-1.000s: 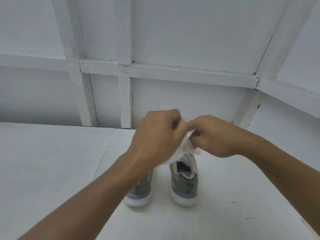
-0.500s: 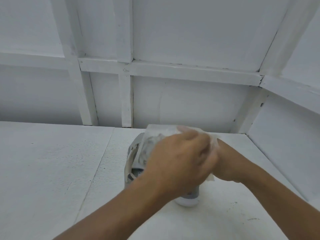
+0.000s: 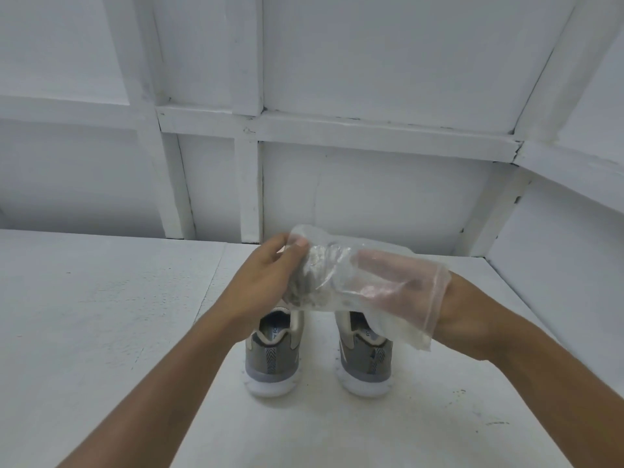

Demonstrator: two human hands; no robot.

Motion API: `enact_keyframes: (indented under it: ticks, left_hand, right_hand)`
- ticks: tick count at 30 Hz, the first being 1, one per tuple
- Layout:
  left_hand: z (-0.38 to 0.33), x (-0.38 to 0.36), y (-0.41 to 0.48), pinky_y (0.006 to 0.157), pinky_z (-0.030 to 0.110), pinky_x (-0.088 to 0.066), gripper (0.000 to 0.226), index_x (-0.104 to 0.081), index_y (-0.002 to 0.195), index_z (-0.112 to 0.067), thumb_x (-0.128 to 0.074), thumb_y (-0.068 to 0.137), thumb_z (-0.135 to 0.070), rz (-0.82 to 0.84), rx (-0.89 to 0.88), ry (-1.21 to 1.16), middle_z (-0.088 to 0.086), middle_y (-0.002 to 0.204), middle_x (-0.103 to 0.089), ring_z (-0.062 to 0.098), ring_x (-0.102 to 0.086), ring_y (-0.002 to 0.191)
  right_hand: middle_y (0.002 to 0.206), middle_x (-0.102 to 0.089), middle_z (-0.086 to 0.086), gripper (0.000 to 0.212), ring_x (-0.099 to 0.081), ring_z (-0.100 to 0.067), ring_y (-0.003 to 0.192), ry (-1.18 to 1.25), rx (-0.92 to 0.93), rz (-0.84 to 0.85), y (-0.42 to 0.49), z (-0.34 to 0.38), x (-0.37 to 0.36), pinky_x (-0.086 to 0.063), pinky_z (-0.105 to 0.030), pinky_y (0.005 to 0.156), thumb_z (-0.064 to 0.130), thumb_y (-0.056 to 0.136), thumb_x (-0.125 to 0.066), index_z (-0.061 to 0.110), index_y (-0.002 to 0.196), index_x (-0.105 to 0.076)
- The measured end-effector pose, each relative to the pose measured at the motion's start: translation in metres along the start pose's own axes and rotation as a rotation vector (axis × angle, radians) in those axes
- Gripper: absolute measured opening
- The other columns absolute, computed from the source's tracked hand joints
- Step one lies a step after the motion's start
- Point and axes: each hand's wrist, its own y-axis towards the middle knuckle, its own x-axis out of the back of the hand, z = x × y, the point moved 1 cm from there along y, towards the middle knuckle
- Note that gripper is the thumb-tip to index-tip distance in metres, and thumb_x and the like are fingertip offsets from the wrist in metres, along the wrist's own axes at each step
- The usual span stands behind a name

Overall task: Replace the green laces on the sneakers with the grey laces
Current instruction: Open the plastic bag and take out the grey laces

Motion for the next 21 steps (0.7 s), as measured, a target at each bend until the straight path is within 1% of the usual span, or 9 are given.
enact_keyframes:
  ticks: [3, 6, 7, 9, 10, 11, 13, 17, 21]
  left_hand:
    - [-0.009, 0.001, -0.006, 0.098, 0.045, -0.05, 0.024, -0.066, 0.105, -0.036, -0.047, 0.097, -0.048, 0.03, -0.049, -0.007, -0.005, 0.103, -0.072, 0.014, -0.067, 0.102]
    - [-0.015, -0.003, -0.012, 0.092, 0.05, -0.053, 0.027, -0.061, 0.113, -0.04, -0.05, 0.092, -0.053, 0.128, -0.127, -0.003, 0.001, 0.099, -0.074, 0.02, -0.071, 0.095]
    - [-0.015, -0.004, -0.013, 0.091, 0.053, -0.054, 0.033, -0.06, 0.115, -0.044, -0.052, 0.088, -0.061, 0.153, -0.144, 0.003, 0.005, 0.101, -0.073, 0.026, -0.07, 0.095]
    - [-0.014, -0.009, -0.015, 0.087, 0.059, -0.053, 0.035, -0.058, 0.114, -0.051, -0.053, 0.082, -0.065, 0.167, -0.165, 0.012, 0.015, 0.104, -0.07, 0.038, -0.067, 0.097]
    - [-0.015, -0.011, -0.017, 0.085, 0.061, -0.053, 0.029, -0.058, 0.113, -0.052, -0.053, 0.085, -0.061, 0.158, -0.177, 0.009, 0.017, 0.103, -0.069, 0.041, -0.066, 0.097]
    - [-0.015, -0.013, -0.017, 0.084, 0.061, -0.053, 0.022, -0.057, 0.112, -0.053, -0.052, 0.091, -0.055, 0.141, -0.184, 0.014, 0.016, 0.101, -0.07, 0.042, -0.065, 0.097]
    - [-0.015, -0.017, -0.016, 0.083, 0.058, -0.053, 0.019, -0.056, 0.111, -0.054, -0.047, 0.095, -0.048, 0.105, -0.195, 0.053, 0.013, 0.097, -0.071, 0.039, -0.066, 0.093]
    - [-0.017, -0.02, -0.014, 0.082, 0.052, -0.055, 0.021, -0.054, 0.113, -0.053, -0.044, 0.098, -0.042, 0.081, -0.223, 0.131, 0.002, 0.089, -0.073, 0.028, -0.069, 0.086]
    - [-0.019, -0.024, -0.015, 0.081, 0.052, -0.055, 0.019, -0.055, 0.112, -0.051, -0.045, 0.097, -0.046, 0.103, -0.239, 0.134, -0.001, 0.085, -0.074, 0.028, -0.07, 0.083]
  right_hand:
    - [0.129, -0.063, 0.003, 0.059, -0.062, -0.016, 0.117, 0.151, -0.049, 0.087, 0.001, 0.001, 0.005, -0.054, -0.022, 0.085, -0.008, 0.091, -0.058, 0.023, 0.141, -0.048]
    - [0.116, -0.07, -0.003, 0.053, -0.066, -0.018, 0.11, 0.067, -0.016, 0.075, 0.002, 0.007, 0.008, -0.055, -0.029, 0.085, -0.006, 0.088, -0.064, 0.023, 0.132, -0.058]
    - [0.106, -0.073, 0.0, 0.047, -0.069, -0.011, 0.1, 0.008, -0.016, 0.01, 0.004, 0.011, 0.007, -0.056, -0.025, 0.079, -0.005, 0.087, -0.065, 0.029, 0.12, -0.067]
    - [0.075, -0.073, 0.011, 0.055, -0.068, 0.004, 0.071, -0.095, -0.046, -0.105, 0.011, 0.017, 0.004, -0.053, -0.017, 0.066, -0.009, 0.085, -0.065, 0.044, 0.075, -0.076]
    - [0.065, -0.07, 0.011, 0.06, -0.064, 0.007, 0.061, -0.158, -0.084, -0.129, 0.012, 0.02, 0.002, -0.053, -0.021, 0.065, -0.006, 0.084, -0.066, 0.049, 0.06, -0.072]
    - [0.063, -0.068, 0.008, 0.051, -0.063, 0.006, 0.058, -0.199, -0.106, -0.137, 0.013, 0.023, 0.0, -0.053, -0.025, 0.066, 0.005, 0.083, -0.07, 0.047, 0.056, -0.071]
    - [0.075, -0.072, 0.005, 0.012, -0.068, -0.002, 0.068, -0.167, -0.071, -0.125, 0.012, 0.026, -0.005, -0.059, -0.032, 0.068, 0.034, 0.082, -0.071, 0.038, 0.073, -0.077]
    - [0.087, -0.074, 0.004, 0.017, -0.071, -0.014, 0.082, -0.208, -0.017, -0.114, 0.008, 0.025, -0.006, -0.06, -0.044, 0.076, 0.048, 0.082, -0.067, 0.037, 0.092, -0.075]
    - [0.103, -0.074, -0.001, 0.034, -0.07, -0.019, 0.097, -0.078, -0.045, -0.003, 0.007, 0.02, -0.007, -0.057, -0.044, 0.086, 0.043, 0.081, -0.071, 0.025, 0.11, -0.072]
